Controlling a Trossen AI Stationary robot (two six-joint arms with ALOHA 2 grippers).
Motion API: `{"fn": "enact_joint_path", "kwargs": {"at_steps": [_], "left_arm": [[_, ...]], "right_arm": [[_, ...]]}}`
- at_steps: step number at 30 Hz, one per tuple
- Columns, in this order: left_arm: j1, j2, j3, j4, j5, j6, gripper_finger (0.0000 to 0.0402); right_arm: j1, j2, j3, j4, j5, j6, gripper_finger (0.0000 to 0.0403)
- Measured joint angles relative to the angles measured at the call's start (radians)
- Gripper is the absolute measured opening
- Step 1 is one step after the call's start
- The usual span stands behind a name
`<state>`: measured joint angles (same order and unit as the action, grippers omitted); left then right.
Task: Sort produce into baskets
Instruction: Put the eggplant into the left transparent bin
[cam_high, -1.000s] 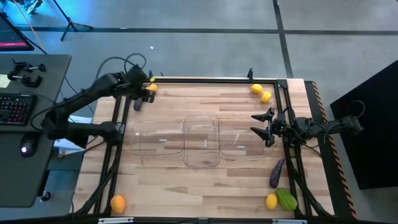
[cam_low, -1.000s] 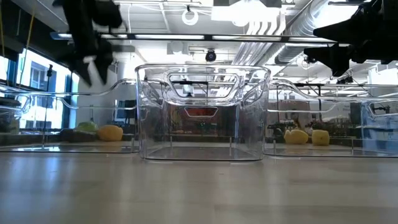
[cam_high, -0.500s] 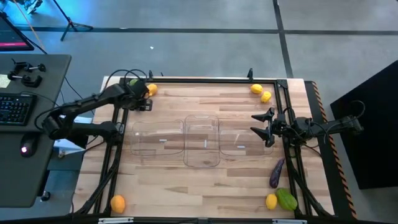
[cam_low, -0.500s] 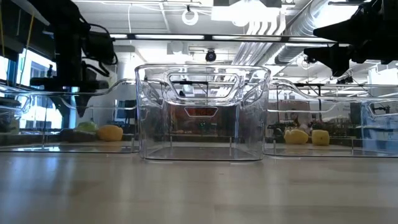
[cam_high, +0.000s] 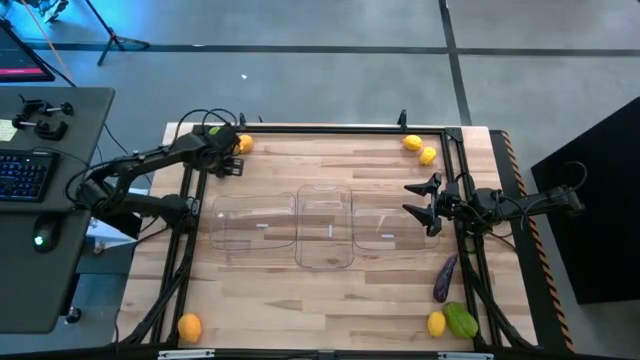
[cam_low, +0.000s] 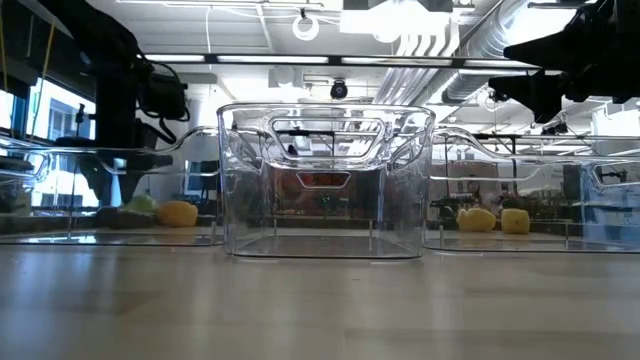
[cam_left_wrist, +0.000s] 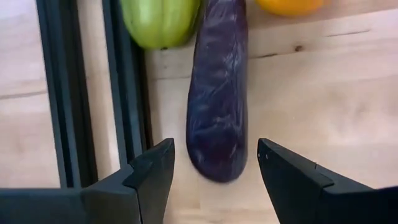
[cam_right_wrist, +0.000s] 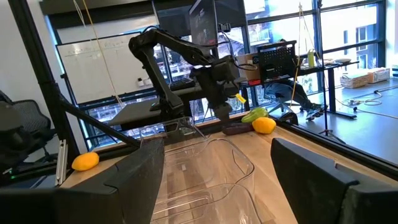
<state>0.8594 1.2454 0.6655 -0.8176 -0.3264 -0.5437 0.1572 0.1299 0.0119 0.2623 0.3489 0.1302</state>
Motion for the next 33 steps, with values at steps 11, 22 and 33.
{"fn": "enact_joint_path", "kwargs": {"at_steps": [11, 22, 33], "left_arm": [[0.045, 0.076, 0.001, 0.078, 0.001, 0.024, 0.0218], [0.059, 0.206, 0.001, 0.114, 0.055, 0.025, 0.0218], [0.058, 0.114, 0.001, 0.038, 0.072, 0.051, 0.0121]], "right_arm": [[0.000, 0.000, 0.000, 0.000, 0.000, 0.000, 0.0284], [0.000, 0.000, 0.000, -0.003, 0.000, 0.000, 0.0284], [0.000, 0.000, 0.000, -0.004, 0.000, 0.000, 0.0284]]}}
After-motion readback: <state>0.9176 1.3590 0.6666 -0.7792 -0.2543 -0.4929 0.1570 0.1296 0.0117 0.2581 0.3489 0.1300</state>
